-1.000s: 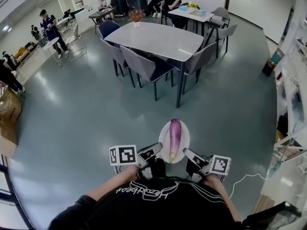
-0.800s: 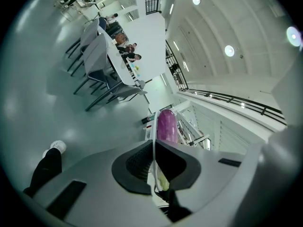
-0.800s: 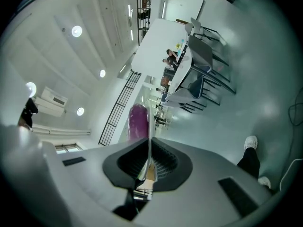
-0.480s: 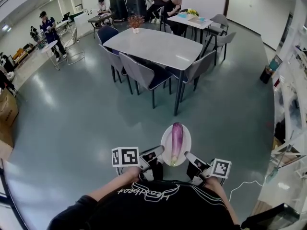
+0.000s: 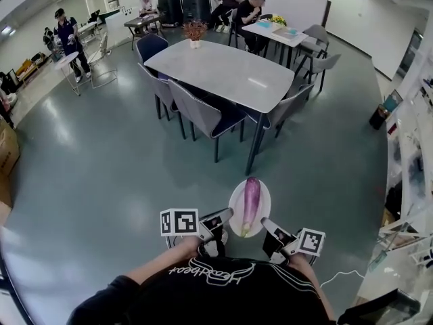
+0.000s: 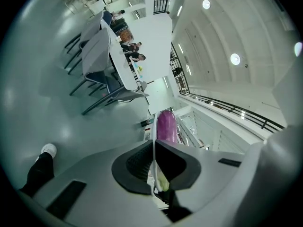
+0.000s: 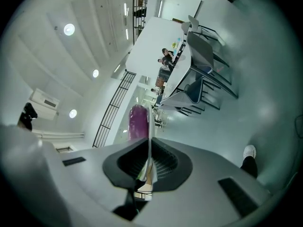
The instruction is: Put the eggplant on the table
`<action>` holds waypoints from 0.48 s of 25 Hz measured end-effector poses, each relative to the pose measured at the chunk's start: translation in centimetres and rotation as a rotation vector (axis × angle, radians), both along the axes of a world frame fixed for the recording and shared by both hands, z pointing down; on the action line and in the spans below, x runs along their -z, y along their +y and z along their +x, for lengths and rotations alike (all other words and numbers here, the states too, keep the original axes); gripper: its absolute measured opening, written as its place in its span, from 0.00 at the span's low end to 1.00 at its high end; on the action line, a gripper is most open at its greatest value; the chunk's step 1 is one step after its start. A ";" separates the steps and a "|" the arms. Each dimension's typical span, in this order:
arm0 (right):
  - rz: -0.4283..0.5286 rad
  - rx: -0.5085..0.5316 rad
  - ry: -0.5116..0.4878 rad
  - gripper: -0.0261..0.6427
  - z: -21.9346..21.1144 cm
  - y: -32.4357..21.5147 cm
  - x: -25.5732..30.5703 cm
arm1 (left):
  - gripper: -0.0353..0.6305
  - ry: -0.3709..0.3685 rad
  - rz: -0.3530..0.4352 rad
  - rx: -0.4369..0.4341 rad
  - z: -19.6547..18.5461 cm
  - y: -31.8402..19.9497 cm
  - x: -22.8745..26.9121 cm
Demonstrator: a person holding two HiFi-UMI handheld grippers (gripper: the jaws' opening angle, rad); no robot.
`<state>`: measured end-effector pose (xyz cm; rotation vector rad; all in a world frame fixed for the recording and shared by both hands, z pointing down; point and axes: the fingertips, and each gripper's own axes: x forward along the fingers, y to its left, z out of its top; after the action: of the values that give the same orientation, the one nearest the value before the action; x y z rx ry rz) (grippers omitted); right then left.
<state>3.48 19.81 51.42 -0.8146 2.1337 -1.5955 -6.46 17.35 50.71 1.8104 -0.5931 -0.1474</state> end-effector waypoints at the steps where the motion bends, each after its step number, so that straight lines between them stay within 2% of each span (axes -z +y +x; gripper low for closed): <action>1: 0.006 0.001 0.005 0.07 -0.3 -1.5 0.2 | 0.09 0.002 0.003 0.000 -0.3 -1.5 0.1; 12: -0.029 -0.011 0.037 0.07 -2.5 -16.0 1.6 | 0.09 0.026 -0.019 -0.021 -2.4 -16.4 1.3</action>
<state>1.00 3.78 49.80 -0.8694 2.1323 -1.6217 -8.82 0.99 49.37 1.7935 -0.5550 -0.1509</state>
